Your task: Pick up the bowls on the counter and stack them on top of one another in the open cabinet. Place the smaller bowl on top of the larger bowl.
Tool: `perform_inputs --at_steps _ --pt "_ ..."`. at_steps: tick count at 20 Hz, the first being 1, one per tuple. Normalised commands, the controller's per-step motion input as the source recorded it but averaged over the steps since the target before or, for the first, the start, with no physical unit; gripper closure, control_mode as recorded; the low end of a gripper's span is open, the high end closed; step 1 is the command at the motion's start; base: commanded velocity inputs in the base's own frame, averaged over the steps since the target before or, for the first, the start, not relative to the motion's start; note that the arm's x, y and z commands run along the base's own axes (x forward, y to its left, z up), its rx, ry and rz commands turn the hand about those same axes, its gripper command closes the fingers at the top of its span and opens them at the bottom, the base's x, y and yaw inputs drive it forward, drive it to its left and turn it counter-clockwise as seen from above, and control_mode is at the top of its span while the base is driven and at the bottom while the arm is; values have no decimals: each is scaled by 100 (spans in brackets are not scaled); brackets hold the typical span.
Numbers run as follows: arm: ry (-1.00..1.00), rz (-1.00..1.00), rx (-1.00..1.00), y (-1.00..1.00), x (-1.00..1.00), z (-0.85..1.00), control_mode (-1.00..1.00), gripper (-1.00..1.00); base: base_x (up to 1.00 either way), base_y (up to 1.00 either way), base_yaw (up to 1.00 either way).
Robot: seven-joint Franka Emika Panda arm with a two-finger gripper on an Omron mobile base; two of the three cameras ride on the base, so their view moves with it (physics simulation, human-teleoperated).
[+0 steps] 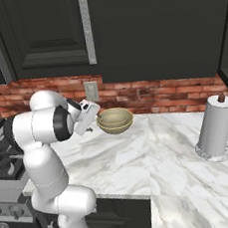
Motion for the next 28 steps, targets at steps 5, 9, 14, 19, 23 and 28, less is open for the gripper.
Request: perform_inputs --at_steps 5,9,14,19,23,28 --pt "0 0 0 0 7 -3 -100 -100 0 0 0" --pt "0 0 0 0 7 -7 -100 -100 0 0 0" --pt "0 0 0 0 6 -8 -100 -100 0 0 0" --pt "0 0 0 0 3 -7 -100 -100 0 0 0" --pt "0 0 0 0 6 -3 -100 -100 0 0 0" --pt "0 0 0 0 10 -4 -100 -100 0 0 0"
